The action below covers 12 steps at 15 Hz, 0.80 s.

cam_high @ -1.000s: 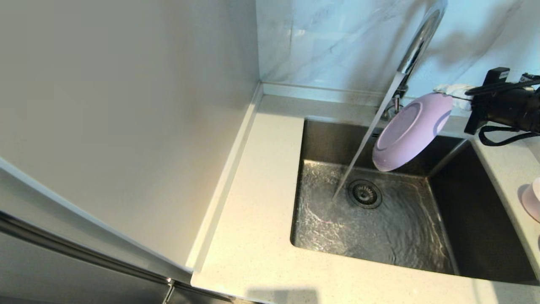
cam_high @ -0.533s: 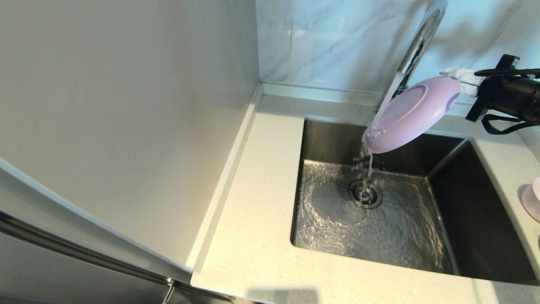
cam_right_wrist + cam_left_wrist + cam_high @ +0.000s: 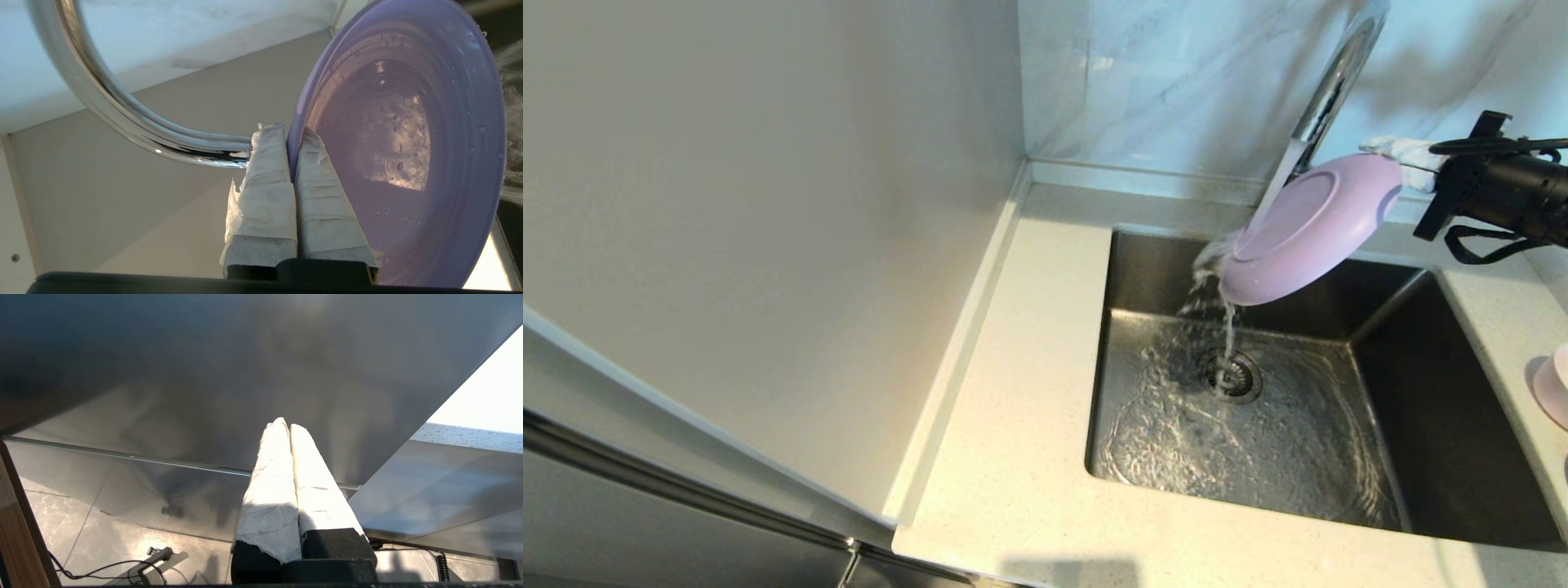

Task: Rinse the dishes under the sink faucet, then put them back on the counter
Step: Rinse the plate

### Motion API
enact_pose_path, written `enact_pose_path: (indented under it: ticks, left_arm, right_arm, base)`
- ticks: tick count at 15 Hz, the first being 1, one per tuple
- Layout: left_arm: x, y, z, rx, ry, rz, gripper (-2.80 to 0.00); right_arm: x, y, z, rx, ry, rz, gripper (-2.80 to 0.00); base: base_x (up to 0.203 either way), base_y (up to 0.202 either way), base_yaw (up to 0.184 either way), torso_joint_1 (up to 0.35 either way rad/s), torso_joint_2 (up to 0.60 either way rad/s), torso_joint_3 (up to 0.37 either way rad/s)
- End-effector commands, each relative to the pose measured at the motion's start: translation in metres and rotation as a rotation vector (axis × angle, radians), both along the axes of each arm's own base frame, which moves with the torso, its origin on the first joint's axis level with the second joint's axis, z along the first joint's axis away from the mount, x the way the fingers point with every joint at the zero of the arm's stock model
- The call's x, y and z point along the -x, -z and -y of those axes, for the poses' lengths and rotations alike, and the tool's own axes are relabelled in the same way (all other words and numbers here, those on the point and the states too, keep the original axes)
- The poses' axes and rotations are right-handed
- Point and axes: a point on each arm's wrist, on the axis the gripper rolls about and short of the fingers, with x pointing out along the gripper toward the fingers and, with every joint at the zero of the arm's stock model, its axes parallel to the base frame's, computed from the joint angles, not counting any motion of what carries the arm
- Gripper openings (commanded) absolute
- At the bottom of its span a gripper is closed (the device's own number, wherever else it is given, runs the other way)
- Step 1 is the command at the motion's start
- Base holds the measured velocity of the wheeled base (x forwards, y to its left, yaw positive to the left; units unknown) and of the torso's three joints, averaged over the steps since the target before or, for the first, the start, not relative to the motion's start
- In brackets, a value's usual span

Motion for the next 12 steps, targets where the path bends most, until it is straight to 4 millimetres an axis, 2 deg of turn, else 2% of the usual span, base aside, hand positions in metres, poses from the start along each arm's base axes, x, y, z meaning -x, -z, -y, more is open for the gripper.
enact_pose_path:
  ticks: [1, 12]
  left_arm:
    - [0.0, 0.0, 0.0, 0.0, 0.0, 0.0, -2.8]
    - [0.0, 0.0, 0.0, 0.0, -0.001, 0.0, -2.8]
  right_arm:
    - [-0.003, 0.003, -0.006, -0.005, -0.03, -0.011, -2.8]
    - [-0.023, 0.018, -0.015, 0.009, -0.062, -0.034, -2.8]
  base:
    - [0.0, 0.0, 0.0, 0.0, 0.0, 0.0]
    - [0.0, 0.0, 0.0, 0.0, 0.0, 0.0]
